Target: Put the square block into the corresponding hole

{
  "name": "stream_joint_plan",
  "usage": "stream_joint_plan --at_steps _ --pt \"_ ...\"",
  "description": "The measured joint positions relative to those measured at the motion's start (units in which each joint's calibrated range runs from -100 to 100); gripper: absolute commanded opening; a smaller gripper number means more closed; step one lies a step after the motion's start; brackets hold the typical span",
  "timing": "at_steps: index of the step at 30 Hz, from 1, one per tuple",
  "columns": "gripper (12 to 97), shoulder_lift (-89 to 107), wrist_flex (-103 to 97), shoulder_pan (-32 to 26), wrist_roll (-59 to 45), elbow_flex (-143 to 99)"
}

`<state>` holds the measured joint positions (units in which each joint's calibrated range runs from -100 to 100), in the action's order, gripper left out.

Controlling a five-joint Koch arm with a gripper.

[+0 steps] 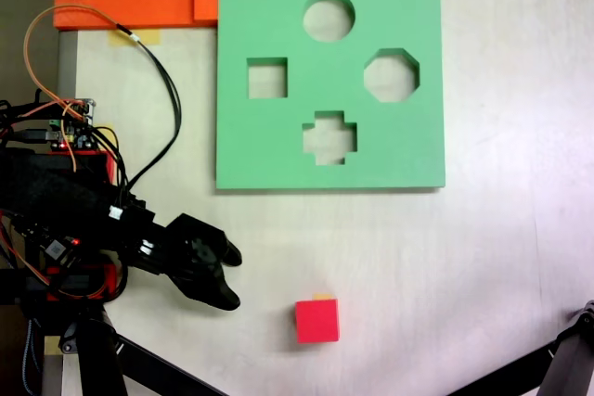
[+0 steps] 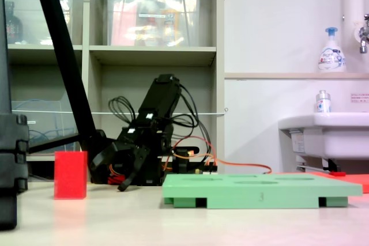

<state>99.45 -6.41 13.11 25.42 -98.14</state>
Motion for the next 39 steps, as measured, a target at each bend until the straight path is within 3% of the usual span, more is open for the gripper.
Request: stream_joint_plan --at_steps 6,12,17,23,29,39 --pt "43.2 0.00 8.13 0.93 6.45 2.65" --pt "43.0 -3.42 57.56 -0.88 13.09 38.71" --pt "43.6 -16.28 80.18 -2.34 15.48 63.50" --pt "67.9 -52.67 101.71 -3.42 15.53 110.93" --pt "86.4 -71.82 102.30 -3.57 15.58 118.67" --pt "89.4 -83.72 102.30 -3.57 15.53 119.06"
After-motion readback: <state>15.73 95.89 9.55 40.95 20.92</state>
